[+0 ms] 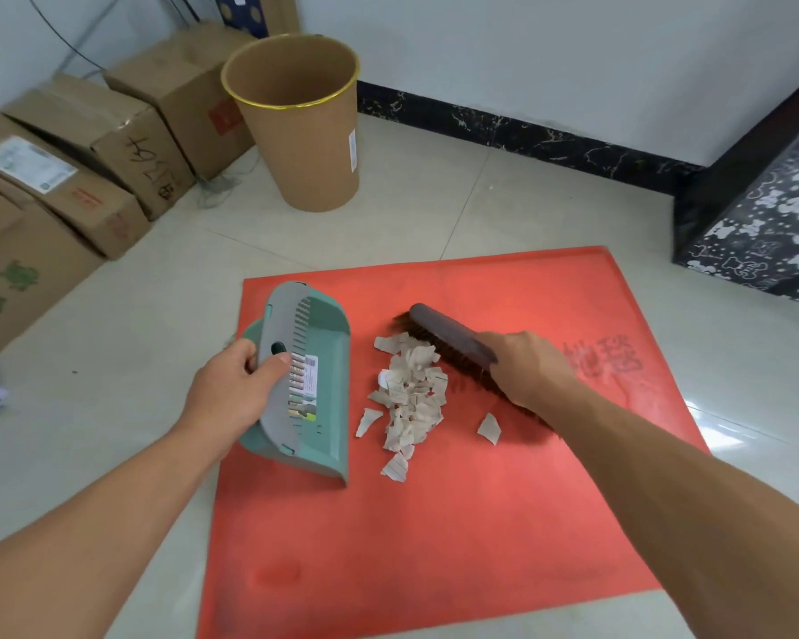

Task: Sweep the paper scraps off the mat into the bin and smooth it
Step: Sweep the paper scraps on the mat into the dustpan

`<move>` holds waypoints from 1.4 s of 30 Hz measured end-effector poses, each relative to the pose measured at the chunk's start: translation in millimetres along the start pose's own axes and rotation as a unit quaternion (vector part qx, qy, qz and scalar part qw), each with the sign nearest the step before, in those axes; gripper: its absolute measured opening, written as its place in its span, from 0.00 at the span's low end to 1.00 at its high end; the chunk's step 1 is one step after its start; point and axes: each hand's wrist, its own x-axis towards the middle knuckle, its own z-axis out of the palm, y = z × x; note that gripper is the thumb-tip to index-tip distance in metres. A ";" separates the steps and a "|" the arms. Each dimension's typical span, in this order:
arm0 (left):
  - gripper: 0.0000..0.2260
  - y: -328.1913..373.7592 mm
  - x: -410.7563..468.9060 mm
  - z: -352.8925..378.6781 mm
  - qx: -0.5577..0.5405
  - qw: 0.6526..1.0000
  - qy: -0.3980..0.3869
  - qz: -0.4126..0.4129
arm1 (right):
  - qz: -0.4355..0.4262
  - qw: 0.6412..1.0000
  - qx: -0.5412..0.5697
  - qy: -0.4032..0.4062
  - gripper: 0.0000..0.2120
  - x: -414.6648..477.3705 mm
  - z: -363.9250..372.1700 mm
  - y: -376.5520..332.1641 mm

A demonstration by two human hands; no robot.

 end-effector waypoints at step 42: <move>0.20 -71.2 0.4 -9.1 -0.058 0.970 -0.087 -0.218 | 0.082 0.943 0.324 -0.005 0.21 -39.7 33.6 -111.7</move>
